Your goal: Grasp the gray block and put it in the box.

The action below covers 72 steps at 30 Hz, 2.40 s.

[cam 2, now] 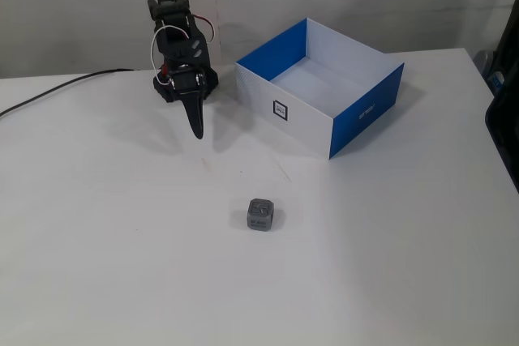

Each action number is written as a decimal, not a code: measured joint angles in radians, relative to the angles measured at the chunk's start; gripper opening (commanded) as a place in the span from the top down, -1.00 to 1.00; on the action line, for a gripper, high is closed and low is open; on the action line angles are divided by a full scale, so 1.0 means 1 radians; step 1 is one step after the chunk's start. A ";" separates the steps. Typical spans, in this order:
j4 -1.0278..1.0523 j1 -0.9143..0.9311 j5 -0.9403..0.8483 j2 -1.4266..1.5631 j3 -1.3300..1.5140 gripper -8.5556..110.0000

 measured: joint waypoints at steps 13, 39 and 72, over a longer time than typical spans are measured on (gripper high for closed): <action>0.000 0.000 0.000 0.000 0.000 0.85; -0.032 0.063 -0.014 0.000 0.002 0.85; -0.015 0.023 -0.752 -0.282 -0.385 0.59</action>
